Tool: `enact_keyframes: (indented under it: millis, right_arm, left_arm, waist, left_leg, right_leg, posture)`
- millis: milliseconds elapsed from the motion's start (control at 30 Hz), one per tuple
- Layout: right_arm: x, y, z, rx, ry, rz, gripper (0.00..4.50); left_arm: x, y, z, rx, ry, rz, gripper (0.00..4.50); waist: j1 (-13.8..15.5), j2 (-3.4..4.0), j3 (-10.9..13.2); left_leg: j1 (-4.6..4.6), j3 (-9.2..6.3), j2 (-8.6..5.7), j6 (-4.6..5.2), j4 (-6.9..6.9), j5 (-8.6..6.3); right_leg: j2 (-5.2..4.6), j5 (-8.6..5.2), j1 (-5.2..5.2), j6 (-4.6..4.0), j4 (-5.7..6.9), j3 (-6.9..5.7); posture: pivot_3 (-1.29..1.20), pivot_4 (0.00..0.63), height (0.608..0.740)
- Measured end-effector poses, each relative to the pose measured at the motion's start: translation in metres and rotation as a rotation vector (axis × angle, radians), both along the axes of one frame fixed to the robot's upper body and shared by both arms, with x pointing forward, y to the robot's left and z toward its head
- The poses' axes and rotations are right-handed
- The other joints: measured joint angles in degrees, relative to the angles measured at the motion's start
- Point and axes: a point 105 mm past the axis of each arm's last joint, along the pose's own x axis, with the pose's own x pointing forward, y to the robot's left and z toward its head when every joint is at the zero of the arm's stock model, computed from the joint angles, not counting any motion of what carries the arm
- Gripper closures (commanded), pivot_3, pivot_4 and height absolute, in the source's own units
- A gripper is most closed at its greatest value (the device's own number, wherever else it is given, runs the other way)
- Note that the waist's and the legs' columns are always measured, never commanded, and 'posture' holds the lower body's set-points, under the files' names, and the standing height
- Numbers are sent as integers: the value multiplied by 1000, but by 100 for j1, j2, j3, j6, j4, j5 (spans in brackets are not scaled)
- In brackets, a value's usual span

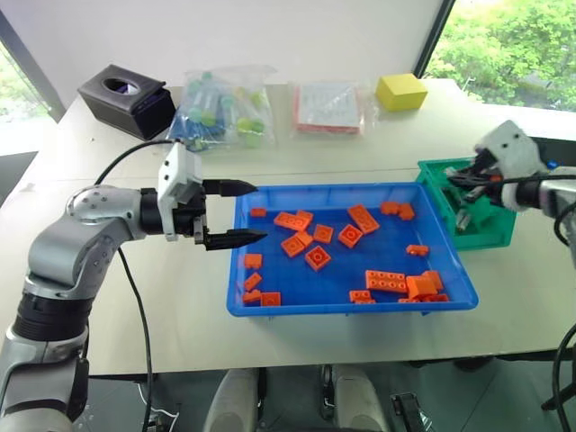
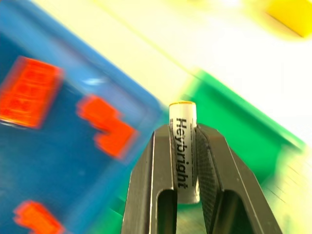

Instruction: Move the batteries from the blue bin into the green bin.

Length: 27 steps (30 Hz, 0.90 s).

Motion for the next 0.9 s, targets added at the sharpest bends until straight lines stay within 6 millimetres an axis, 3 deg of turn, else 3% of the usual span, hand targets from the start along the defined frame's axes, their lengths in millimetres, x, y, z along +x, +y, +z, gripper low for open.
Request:
enact_keyframes:
  millis: [133,367,433,533,733,900]
  right_arm:
    - [-1,-16,-14,-10,29,-66,4435]
    - [0,-20,-18,-34,17,-80,1019]
    - [-3,-20,-23,-33,31,-71,1019]
    - [-22,-13,-30,-14,74,13,1019]
    - [-76,7,-20,121,104,239,1019]
    - [-109,-10,-4,278,100,216,1019]
  left_arm:
    - [0,-1,0,-8,-8,-4,0]
    - [1,-1,-1,-10,-4,-9,0]
    - [1,-1,-1,-9,-2,-12,0]
    - [1,1,-3,-2,2,-11,0]
    - [-1,16,-5,-16,53,28,0]
    - [0,39,0,-59,108,108,0]
  waist:
    - [-13,0,0]
    - [-6,0,0]
    - [-1,0,0]
    - [20,0,0]
    - [-15,0,0]
    - [17,-1,0]
  left_leg:
    - [0,4,0,0,0,0]
    - [0,3,0,0,1,0]
    - [0,3,0,0,1,0]
    - [-3,-1,-1,2,0,-1]
    - [5,3,10,8,-1,-5]
    - [11,3,9,7,6,-5]
  right_leg:
    - [-1,1,-1,1,2,2]
    - [0,1,-1,1,1,2]
    - [-1,1,-1,1,1,2]
    - [0,0,-1,3,1,1]
    - [4,0,1,5,1,2]
    - [1,-12,12,-13,-4,1]
  posture:
    - [0,150,692]
    - [0,150,692]
    - [0,150,692]
    - [0,150,692]
    - [0,150,692]
    - [0,150,692]
